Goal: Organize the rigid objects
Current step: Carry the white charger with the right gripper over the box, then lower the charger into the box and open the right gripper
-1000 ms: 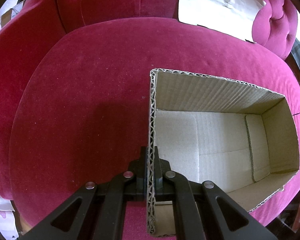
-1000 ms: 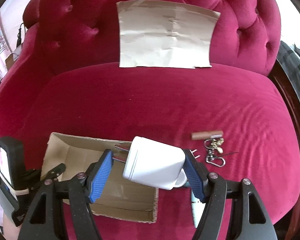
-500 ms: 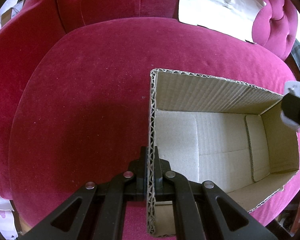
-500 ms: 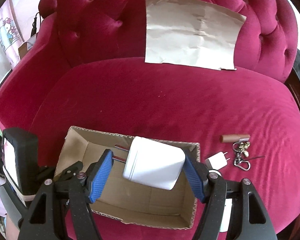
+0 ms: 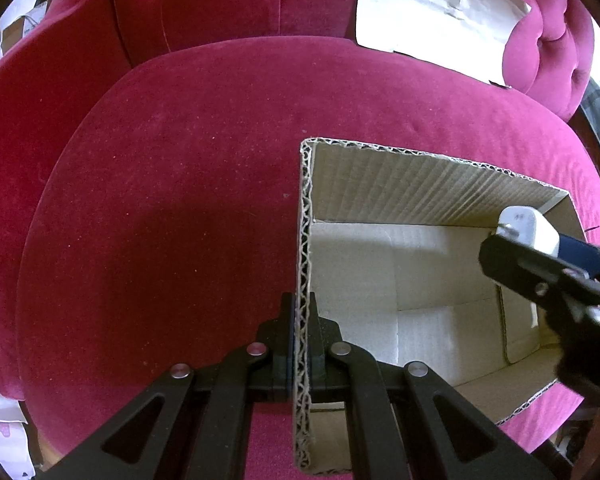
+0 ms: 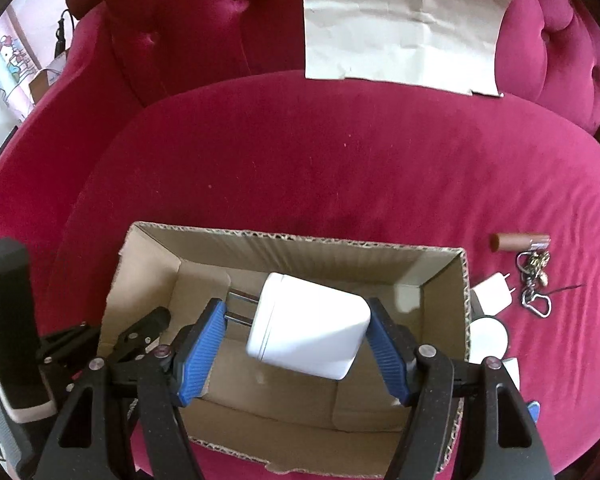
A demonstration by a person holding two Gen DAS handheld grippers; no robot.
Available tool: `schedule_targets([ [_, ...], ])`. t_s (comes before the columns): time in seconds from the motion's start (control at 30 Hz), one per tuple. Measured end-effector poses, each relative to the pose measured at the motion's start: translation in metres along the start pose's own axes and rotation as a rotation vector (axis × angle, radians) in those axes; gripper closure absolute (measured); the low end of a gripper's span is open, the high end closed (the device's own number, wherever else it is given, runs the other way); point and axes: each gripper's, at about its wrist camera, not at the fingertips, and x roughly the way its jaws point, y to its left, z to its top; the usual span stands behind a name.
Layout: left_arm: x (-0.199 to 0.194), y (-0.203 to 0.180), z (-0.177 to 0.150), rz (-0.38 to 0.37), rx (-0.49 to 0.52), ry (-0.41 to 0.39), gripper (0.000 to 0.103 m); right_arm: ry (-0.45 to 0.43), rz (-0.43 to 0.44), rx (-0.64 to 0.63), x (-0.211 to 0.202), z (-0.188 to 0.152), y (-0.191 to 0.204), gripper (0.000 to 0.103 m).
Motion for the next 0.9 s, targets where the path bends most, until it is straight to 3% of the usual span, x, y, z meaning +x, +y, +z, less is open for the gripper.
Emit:
schedule_targets([
  [0.43,0.001,0.000,0.000,0.000,-0.001,-0.001,0.100,0.003,0.021,0.002,0.004,0.000,0.002,0.029],
  [0.47,0.001,0.000,0.000,-0.002,-0.001,0.000,0.100,-0.007,0.012,-0.007,0.001,0.000,0.003,0.027],
  [0.57,0.001,-0.001,0.000,0.002,0.003,-0.002,0.100,-0.034,-0.019,-0.013,-0.003,0.001,0.003,0.010],
  [0.7,0.001,-0.001,0.000,0.000,0.000,-0.002,0.100,-0.016,-0.028,-0.007,0.001,0.003,0.000,0.001],
  [0.9,0.001,0.000,0.000,-0.003,-0.002,-0.002,0.100,-0.046,-0.040,-0.028,-0.007,0.005,0.003,0.000],
])
